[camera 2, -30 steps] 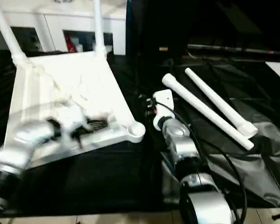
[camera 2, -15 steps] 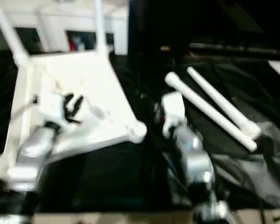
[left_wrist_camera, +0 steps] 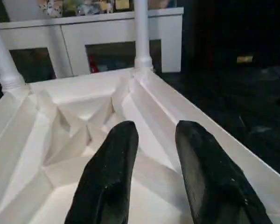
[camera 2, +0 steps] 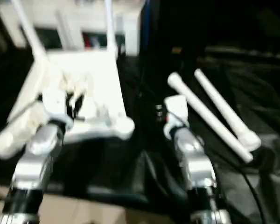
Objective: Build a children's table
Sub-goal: Rotate table base
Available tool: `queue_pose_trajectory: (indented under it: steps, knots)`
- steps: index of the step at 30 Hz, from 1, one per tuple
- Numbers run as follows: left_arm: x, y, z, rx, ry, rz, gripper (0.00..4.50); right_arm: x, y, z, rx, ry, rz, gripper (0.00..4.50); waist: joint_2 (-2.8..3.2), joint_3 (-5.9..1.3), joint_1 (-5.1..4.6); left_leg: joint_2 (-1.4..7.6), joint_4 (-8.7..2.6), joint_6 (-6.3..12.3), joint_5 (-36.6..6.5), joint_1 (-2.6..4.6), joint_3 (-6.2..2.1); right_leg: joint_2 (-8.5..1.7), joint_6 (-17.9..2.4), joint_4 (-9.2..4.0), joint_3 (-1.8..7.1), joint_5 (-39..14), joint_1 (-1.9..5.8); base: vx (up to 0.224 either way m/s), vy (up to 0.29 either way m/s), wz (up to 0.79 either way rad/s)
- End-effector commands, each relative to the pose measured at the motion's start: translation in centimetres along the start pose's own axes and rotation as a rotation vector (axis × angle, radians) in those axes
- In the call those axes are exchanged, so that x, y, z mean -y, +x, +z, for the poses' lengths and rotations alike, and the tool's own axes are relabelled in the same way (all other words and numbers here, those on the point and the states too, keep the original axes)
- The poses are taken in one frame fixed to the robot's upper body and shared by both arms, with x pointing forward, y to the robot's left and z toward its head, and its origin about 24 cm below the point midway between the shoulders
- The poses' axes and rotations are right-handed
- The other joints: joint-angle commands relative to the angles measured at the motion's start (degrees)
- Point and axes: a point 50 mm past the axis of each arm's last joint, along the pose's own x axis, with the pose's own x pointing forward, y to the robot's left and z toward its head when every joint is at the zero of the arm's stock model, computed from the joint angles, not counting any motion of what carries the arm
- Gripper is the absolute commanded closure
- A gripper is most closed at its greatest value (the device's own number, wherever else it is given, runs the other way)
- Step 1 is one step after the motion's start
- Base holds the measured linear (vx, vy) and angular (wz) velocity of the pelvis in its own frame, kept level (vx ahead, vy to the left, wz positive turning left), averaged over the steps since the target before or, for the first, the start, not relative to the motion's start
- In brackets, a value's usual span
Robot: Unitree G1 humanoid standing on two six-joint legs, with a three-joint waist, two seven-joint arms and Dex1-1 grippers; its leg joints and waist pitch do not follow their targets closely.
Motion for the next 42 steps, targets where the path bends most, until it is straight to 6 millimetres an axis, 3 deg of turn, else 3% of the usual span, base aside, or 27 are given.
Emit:
queue_pose_trajectory:
  steps: [1,2,3,4,5,6,7,9,10,11,12,13,14,16,17,18,19,20,21,22,24,25,26,28,29,32,42]
  knots:
    - [0.4,0.1,0.5,0.016,0.007,-0.010,2.84,0.4,-0.1,0.8,0.018,-0.011,-0.014,2.78,0.03,-2.03,-0.59,11.82,-8.37,5.11,-15.5,6.61,3.83,-8.12,-6.9,-0.67,2.36,-3.6,-3.47,0.063,-0.245,-0.07]
    - [0.4,0.0,0.5,0.014,0.005,-0.012,2.84,0.3,0.0,0.9,0.024,-0.022,-0.008,2.78,-0.76,-1.18,-0.64,7.55,-6.70,1.03,-28.3,6.40,7.80,-5.50,-7.4,-5.42,2.35,-12.7,-2.79,0.063,-0.245,-0.07]
    - [0.4,0.0,0.4,0.009,0.005,-0.015,2.84,0.1,0.1,1.1,0.028,-0.041,-0.001,2.78,-4.14,-1.87,-0.11,-0.48,3.27,-1.09,-32.4,8.47,7.48,-4.97,-5.9,-15.11,7.42,-38.0,-1.68,0.123,-0.203,-0.49]
    - [0.4,0.0,0.4,0.007,0.006,-0.016,2.84,0.1,0.1,1.1,0.029,-0.053,0.002,2.78,-3.14,-2.16,3.18,0.02,5.06,3.09,-17.1,0.23,1.85,-14.52,-7.9,-15.52,14.84,-48.4,9.14,0.136,-0.156,-0.41]
    - [0.3,-0.1,0.4,0.007,0.007,-0.012,2.84,0.0,0.1,1.2,0.030,-0.076,0.012,2.78,-2.51,-2.27,4.14,-0.62,6.18,4.43,-8.0,-1.39,-1.34,-14.19,-5.3,-14.88,14.66,-48.9,9.55,0.136,-0.156,-0.41]
    - [0.2,-0.1,0.4,0.005,0.007,-0.009,2.84,-0.1,0.1,1.2,0.026,-0.090,0.026,2.78,-3.23,-2.16,3.49,-1.35,6.69,4.36,-6.3,-2.51,-2.31,-13.16,-5.8,-14.52,14.23,-47.5,10.34,0.079,-0.146,-0.02]
    - [0.1,-0.1,0.4,0.003,0.009,-0.004,2.84,-0.2,0.2,1.2,0.022,-0.105,0.037,2.78,-2.31,-2.17,2.93,-2.01,6.62,4.37,-2.8,-3.31,-4.11,-13.20,-9.7,-14.70,13.59,-42.3,11.18,0.077,-0.105,0.01]
    - [-0.2,-0.2,0.3,-0.003,0.011,0.015,2.84,-0.3,0.2,1.2,0.016,-0.116,0.051,2.78,-1.64,-1.91,1.60,-2.14,5.59,4.28,2.4,-4.45,-5.27,-12.02,-14.4,-15.91,11.37,-38.1,11.56,0.081,-0.083,0.01]
    - [-0.3,-0.2,0.3,-0.010,0.010,0.025,2.84,-0.3,0.2,1.2,0.013,-0.121,0.055,2.78,-0.18,-1.81,1.37,-1.42,2.73,4.22,4.3,-3.65,-5.32,-10.63,-15.0,-17.14,9.29,-37.9,10.38,0.106,-0.001,-0.01]
    - [-0.4,-0.2,0.2,-0.014,0.009,0.030,2.84,-0.3,0.2,1.2,0.012,-0.125,0.057,2.78,1.59,-1.84,0.84,-0.15,-1.74,4.31,3.6,-2.23,-4.76,-8.88,-13.5,-17.81,5.69,-36.4,10.52,0.106,-0.001,-0.01]
    - [-0.5,-0.3,0.2,-0.015,0.010,0.032,2.84,-0.2,0.2,1.3,0.010,-0.126,0.055,2.78,3.31,-1.98,0.32,2.02,-5.22,2.87,-3.3,-0.57,-6.10,-6.59,-11.2,-15.95,3.42,-32.0,9.65,0.152,0.090,-0.15]
    - [-0.5,-0.3,0.2,-0.015,0.010,0.032,2.84,-0.2,0.2,1.3,0.010,-0.126,0.055,2.78,4.69,-2.84,-2.88,6.59,-9.40,5.52,-14.1,2.91,-11.60,-3.03,-8.6,-7.70,0.42,-17.7,7.11,0.090,0.071,-0.14]
    - [-0.6,-0.5,-0.1,-0.027,0.017,0.034,2.84,0.0,0.2,1.4,0.002,-0.117,0.050,2.78,3.87,-4.50,-4.14,8.46,-8.39,11.07,-14.6,7.32,-13.84,-3.67,-6.4,-3.06,0.66,-8.1,2.15,0.189,0.100,-0.13]
    - [-0.7,-0.5,-0.3,-0.038,0.029,0.033,2.84,0.3,0.4,1.7,-0.012,-0.122,0.039,2.78,2.97,-5.18,-4.83,6.96,-4.54,22.11,16.3,7.22,-13.17,-4.76,-0.7,-1.72,1.42,0.8,-1.78,0.215,0.053,0.01]
    - [-0.7,-0.5,-0.3,-0.039,0.030,0.033,2.84,0.3,0.4,1.7,-0.013,-0.123,0.038,2.78,2.01,-5.89,-4.70,5.50,-1.39,26.12,50.7,6.86,-12.60,-6.34,3.0,-3.59,3.30,9.2,-3.28,0.150,0.022,-0.03]
    - [-0.6,-0.6,-0.3,-0.041,0.031,0.025,2.84,0.6,0.5,2.0,-0.020,-0.132,0.028,2.78,1.08,-6.07,-4.91,3.76,0.08,24.76,61.1,5.90,-11.83,-7.53,3.2,-5.75,4.71,15.8,-2.88,0.007,0.019,-0.23]
    - [-0.6,-0.6,-0.3,-0.041,0.035,0.018,2.84,0.7,0.5,2.1,-0.030,-0.138,0.026,2.78,-0.26,-6.26,-4.85,-0.07,1.89,20.66,62.0,3.46,-10.12,-8.45,1.9,-8.20,5.87,25.3,-1.43,-0.068,-0.002,-0.11]
    - [-0.5,-0.6,-0.3,-0.041,0.042,0.005,2.84,1.0,0.6,2.3,-0.048,-0.153,0.022,2.78,-2.79,-6.25,-3.29,-5.05,1.88,13.34,35.4,-5.32,-6.49,-10.38,-4.8,-8.38,7.56,52.2,5.89,-0.068,-0.002,-0.11]
    - [-0.4,-0.7,-0.5,-0.051,0.043,-0.013,2.84,1.3,0.7,2.6,-0.061,-0.076,0.050,2.78,-2.60,-6.53,-2.98,-3.92,1.45,11.54,26.5,-6.23,-6.34,-11.44,-7.8,-7.84,8.05,58.5,6.91,0.008,-0.062,0.08]
    - [-0.4,-0.7,-0.5,-0.055,0.042,-0.018,2.84,1.4,0.8,2.6,-0.064,-0.049,0.060,2.78,-1.87,-6.78,-3.00,-2.55,-1.00,8.33,18.2,-6.23,-6.13,-10.57,-12.9,-6.98,6.80,62.6,8.33,0.013,-0.068,0.06]
    - [0.1,-1.0,-0.9,-0.089,0.068,-0.157,2.76,3.3,1.4,3.2,-0.139,-0.073,0.028,2.41,0.15,-6.20,-3.93,-0.77,-2.23,6.93,22.1,-4.09,-5.91,-7.30,-18.8,-7.73,4.26,44.5,6.46,-0.006,-0.063,0.04]
    - [0.1,-1.0,-0.9,-0.089,0.068,-0.157,2.76,3.3,1.4,3.2,-0.139,-0.073,0.028,2.41,0.15,-6.20,-3.93,-0.77,-2.23,6.93,22.1,-4.09,-5.91,-7.30,-18.8,-7.73,4.26,44.5,6.46,0.000,0.000,0.00]
    - [0.5,-1.3,-1.0,-0.103,0.084,-0.257,2.76,4.5,1.7,3.5,-0.181,-0.132,-0.002,2.25,0.07,-5.15,-4.43,0.34,-2.83,6.30,15.0,-2.77,-5.23,-6.95,-19.9,-9.70,3.77,20.6,4.93,0.000,0.000,0.00]
    - [1.0,-1.9,-0.8,-0.116,0.095,-0.394,2.76,5.6,2.0,3.7,-0.222,-0.165,-0.009,1.99,0.20,-4.10,-4.42,1.32,-3.83,5.66,2.6,-2.60,-4.76,-7.65,-20.9,-10.92,3.98,3.6,4.57,-0.035,-0.008,0.03]
    - [1.3,-2.1,-0.7,-0.124,0.079,-0.456,2.76,6.1,2.1,3.7,-0.244,-0.180,-0.007,1.99,0.18,-3.52,-4.19,2.09,-4.38,3.67,-7.4,-1.49,-3.62,-7.72,-20.4,-11.92,3.90,-6.1,3.48,-0.087,-0.038,0.13]
    - [2.4,-3.6,-0.3,-0.207,-0.014,-0.707,2.41,7.3,2.4,3.1,-0.358,-0.224,0.032,1.73,0.27,-2.66,-4.02,2.87,-5.16,-2.76,-21.2,-0.25,-2.22,-7.79,-15.6,-13.16,3.70,-20.8,2.38,-0.093,-0.030,0.18]
    - [3.6,-5.7,-0.1,-0.301,-0.015,-0.975,1.54,9.0,2.7,0.5,-0.554,-0.194,0.065,0.83,0.03,-3.11,-4.10,2.86,-5.32,-2.07,-13.7,-2.28,-1.70,-8.51,-14.0,-13.38,3.47,-23.0,3.45,-0.032,-0.007,0.02]
